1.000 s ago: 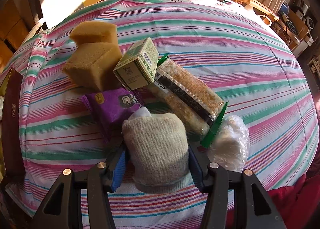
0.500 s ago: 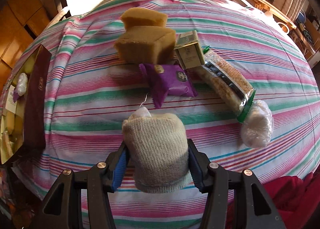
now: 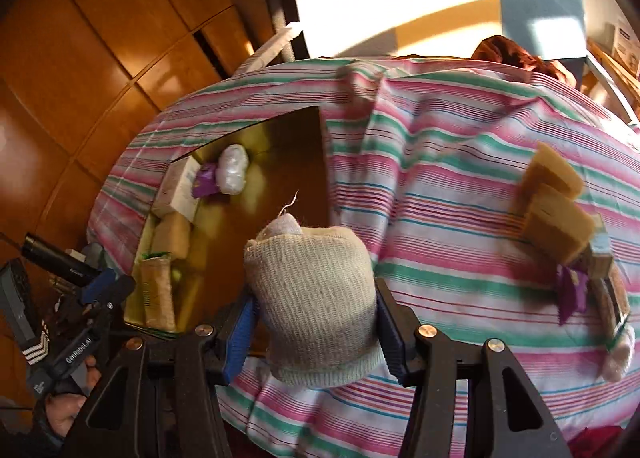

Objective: Organize objects
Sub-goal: 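Carry the beige knit roll into the tray and release it with the right tool, then move both tools back toward the snack pile, then grasp a yellow sponge cake with the left tool and lift it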

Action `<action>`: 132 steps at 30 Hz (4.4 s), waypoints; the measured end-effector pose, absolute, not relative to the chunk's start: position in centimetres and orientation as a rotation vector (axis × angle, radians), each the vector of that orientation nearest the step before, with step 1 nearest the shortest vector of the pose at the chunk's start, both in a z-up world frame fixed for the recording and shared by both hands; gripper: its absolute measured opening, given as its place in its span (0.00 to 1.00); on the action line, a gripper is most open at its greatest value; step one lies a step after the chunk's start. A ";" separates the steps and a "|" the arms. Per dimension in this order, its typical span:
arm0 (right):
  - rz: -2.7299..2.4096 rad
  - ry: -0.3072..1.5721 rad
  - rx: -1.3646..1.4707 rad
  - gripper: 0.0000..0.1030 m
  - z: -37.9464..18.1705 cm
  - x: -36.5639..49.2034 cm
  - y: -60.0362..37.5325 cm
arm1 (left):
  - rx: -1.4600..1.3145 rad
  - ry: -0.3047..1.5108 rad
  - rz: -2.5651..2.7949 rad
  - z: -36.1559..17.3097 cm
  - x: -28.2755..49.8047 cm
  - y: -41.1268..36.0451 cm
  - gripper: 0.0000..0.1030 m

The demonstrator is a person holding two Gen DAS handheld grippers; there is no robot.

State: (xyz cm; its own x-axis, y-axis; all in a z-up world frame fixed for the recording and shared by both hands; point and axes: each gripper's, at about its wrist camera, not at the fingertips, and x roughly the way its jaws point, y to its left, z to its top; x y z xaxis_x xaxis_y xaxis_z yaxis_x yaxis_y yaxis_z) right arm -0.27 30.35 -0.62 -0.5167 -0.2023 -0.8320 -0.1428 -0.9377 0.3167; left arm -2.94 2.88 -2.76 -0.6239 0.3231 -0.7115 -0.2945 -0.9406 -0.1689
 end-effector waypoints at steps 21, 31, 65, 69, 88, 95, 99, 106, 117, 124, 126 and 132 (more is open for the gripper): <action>-2.305 -0.727 1.647 0.61 -8.4 -15.9 20.1 | -1.222 -0.178 2.613 -4.9 -4.0 -2.2 0.69; -2.527 -0.528 1.524 0.61 -4.4 -9.9 21.4 | -1.178 -0.091 2.619 -3.9 -3.3 -0.6 0.70; -3.314 -0.713 1.460 0.76 -1.8 8.3 48.4 | -0.986 0.254 2.411 -0.1 0.9 12.6 0.77; -3.380 -1.032 1.405 0.76 -2.9 11.1 53.0 | -0.961 0.302 2.347 0.2 1.4 15.6 0.77; -3.119 -1.736 1.094 0.77 -4.2 15.4 57.3 | -1.007 0.442 2.009 -2.2 0.6 35.4 0.95; -3.070 -1.765 1.053 0.77 -4.4 15.2 57.5 | -1.033 0.494 1.925 -4.3 -0.7 42.3 0.97; -3.055 -1.782 1.021 0.77 -4.4 15.3 57.5 | -1.075 0.494 1.882 -5.4 -1.4 45.0 0.98; -3.018 -1.822 1.038 0.77 -5.0 15.1 57.7 | -1.081 0.521 1.886 -7.3 -2.4 48.1 0.98; -3.040 -1.767 1.123 0.77 -5.3 14.5 57.6 | -1.103 0.348 1.870 -6.5 -1.3 41.2 0.67; -3.022 -1.720 1.209 0.77 -5.8 13.8 57.2 | -1.099 0.337 1.893 -6.5 2.4 33.9 0.67; -2.991 -1.680 1.234 0.77 -6.0 13.2 56.8 | -1.088 0.328 1.880 -6.4 3.6 32.4 0.67; -2.853 -1.463 1.449 0.64 -7.3 9.9 53.9 | -1.026 0.406 1.856 -6.8 7.2 29.7 0.67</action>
